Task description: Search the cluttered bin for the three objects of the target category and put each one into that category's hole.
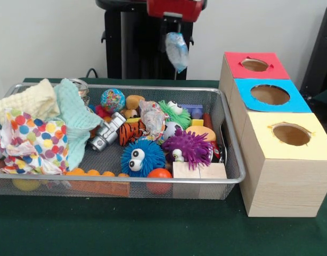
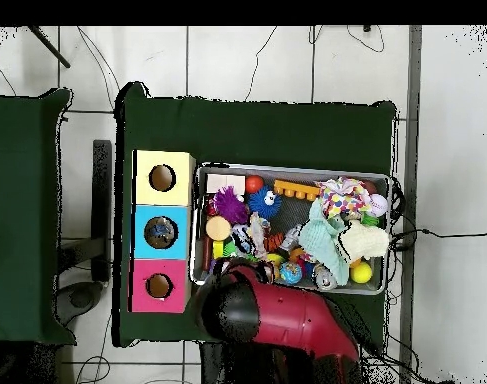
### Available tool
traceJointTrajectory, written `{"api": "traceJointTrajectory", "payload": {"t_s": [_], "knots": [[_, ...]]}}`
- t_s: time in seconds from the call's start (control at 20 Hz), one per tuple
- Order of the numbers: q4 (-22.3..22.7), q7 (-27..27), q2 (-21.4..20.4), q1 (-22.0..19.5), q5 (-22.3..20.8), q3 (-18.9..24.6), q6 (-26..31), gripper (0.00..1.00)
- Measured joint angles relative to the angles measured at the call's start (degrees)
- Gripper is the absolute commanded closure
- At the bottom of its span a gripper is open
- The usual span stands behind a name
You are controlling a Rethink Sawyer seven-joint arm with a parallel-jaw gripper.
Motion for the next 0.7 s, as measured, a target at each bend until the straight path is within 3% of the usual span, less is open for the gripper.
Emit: {"api": "traceJointTrajectory", "payload": {"t_s": [0.4, 0.7], "knots": [[-1.23, 0.63, -1.70, 7.44, 3.34, -3.72, 6.38, 1.00], [-1.54, 3.49, -1.67, 11.56, 6.37, -5.97, 7.94, 1.00]]}}
